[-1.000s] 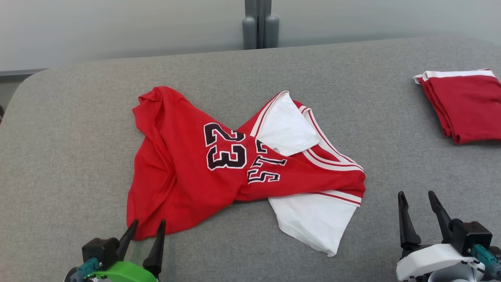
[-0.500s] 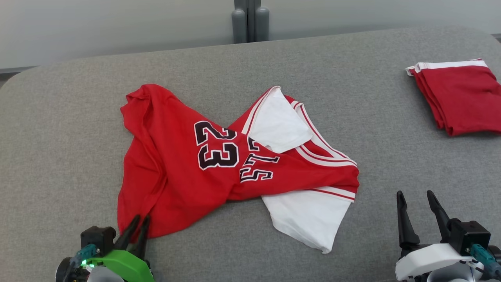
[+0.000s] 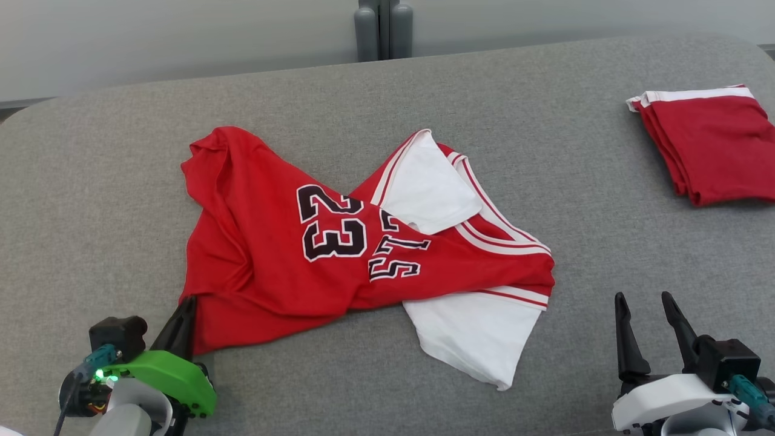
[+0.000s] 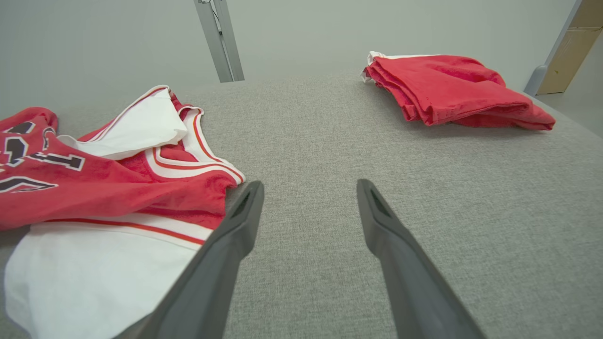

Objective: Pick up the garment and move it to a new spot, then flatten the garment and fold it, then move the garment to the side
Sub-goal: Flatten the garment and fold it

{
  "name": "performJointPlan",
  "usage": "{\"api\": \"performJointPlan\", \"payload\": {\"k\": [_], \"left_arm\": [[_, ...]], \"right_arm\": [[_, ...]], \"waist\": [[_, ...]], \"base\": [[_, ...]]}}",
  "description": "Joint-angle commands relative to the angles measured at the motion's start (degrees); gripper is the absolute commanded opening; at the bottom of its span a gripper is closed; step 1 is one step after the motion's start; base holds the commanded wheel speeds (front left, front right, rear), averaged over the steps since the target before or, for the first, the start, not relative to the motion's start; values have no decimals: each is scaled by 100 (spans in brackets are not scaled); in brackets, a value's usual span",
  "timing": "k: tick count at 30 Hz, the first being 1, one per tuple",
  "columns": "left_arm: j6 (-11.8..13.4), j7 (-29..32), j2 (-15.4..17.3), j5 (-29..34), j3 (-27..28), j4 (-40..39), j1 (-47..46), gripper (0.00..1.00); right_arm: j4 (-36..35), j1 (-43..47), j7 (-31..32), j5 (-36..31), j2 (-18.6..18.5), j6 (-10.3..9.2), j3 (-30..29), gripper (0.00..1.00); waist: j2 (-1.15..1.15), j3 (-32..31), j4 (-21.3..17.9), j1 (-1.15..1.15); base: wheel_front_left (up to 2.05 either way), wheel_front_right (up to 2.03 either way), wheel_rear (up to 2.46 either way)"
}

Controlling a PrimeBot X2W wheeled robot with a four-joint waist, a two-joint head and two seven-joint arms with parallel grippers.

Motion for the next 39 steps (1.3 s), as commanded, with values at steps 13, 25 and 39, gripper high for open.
{"api": "performJointPlan", "payload": {"k": [13,25,39], "left_arm": [[-16,-22,-38,-181,319,765,-528,0],[44,-24,-44,-397,632,1364,-676,100],[274,-16,-718,447,1806,-1402,1204,100]], "right_arm": [[40,-129,2,-14,-14,-9,27,100],[96,-73,2,27,-15,-9,-12,100],[-203,241,2,-93,-14,-9,-315,100]], "waist": [[0,61,-135,0],[0,-12,-205,0],[0,-586,301,0]], "base": [[0,0,0],[0,0,0],[0,0,0]]}}
